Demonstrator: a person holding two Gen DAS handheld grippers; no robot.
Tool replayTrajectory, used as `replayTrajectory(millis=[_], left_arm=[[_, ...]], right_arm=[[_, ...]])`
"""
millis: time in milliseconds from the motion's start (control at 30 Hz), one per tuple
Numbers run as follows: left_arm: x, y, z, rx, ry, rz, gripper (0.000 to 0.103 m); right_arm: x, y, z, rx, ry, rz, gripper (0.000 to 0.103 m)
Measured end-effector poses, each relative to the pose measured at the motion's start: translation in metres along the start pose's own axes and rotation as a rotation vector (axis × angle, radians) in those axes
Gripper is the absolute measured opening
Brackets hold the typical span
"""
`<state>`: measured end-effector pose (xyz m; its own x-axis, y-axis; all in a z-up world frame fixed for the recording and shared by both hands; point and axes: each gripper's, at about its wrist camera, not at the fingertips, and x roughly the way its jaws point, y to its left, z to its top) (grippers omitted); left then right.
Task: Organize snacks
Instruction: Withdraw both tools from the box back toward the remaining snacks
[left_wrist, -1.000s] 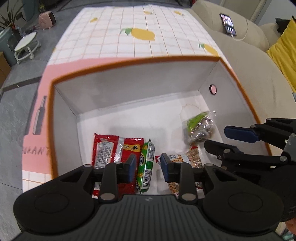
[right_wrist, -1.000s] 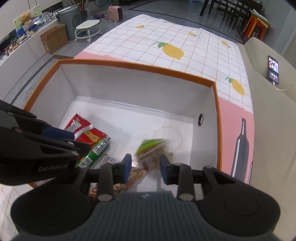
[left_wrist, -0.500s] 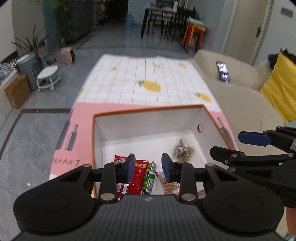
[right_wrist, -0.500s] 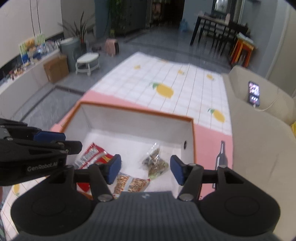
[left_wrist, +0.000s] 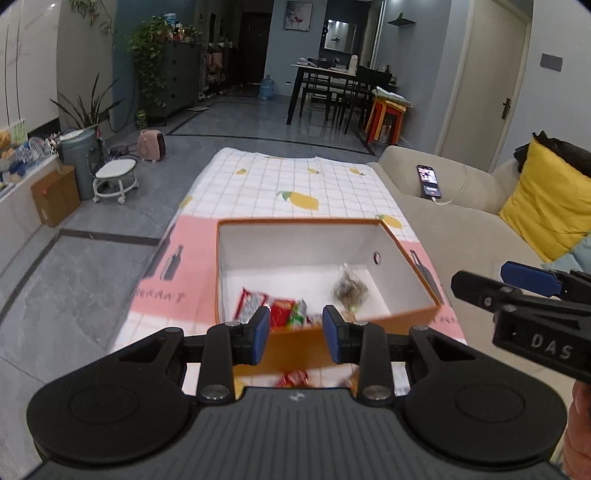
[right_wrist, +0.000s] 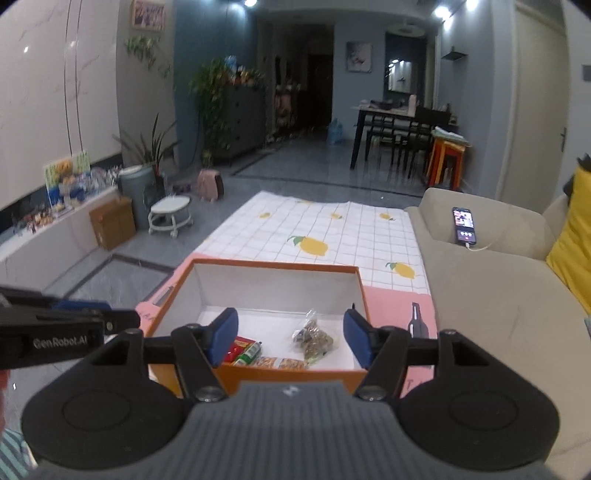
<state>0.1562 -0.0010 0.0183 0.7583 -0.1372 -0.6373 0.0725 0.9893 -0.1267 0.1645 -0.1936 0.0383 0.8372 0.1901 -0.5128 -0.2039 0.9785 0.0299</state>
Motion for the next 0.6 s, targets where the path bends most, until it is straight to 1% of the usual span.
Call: replayTrajectory(millis=[233, 267, 367, 467, 600], left_arm=[[-0.019, 0.005, -0.046, 0.051, 0.011, -0.037, 0.039], [-0.022, 0.007, -0.053, 0.051, 0.013, -0.043, 0.039], [-0.025, 0.012, -0.073, 0.043, 0.035, -0.057, 0.039], [-0.027, 0.012, -0.091, 0.056, 0.052, -0.057, 0.039], [-0.019, 0.011, -0.107, 0.07, 0.1, -0.061, 0.041]], right_arm=[[-0.047, 0.019, -0.048, 0.012, -0.082, -0.031, 0.062], [-0.052, 0.022, -0.056, 0.014, -0.086, -0.034, 0.064], [-0.063, 0.028, -0.081, 0.031, -0.092, -0.037, 0.064], [-0.067, 0.035, -0.105, 0.028, -0.072, -0.053, 0.064], [-0.06, 0.04, -0.133, 0.019, -0.013, -0.066, 0.064]])
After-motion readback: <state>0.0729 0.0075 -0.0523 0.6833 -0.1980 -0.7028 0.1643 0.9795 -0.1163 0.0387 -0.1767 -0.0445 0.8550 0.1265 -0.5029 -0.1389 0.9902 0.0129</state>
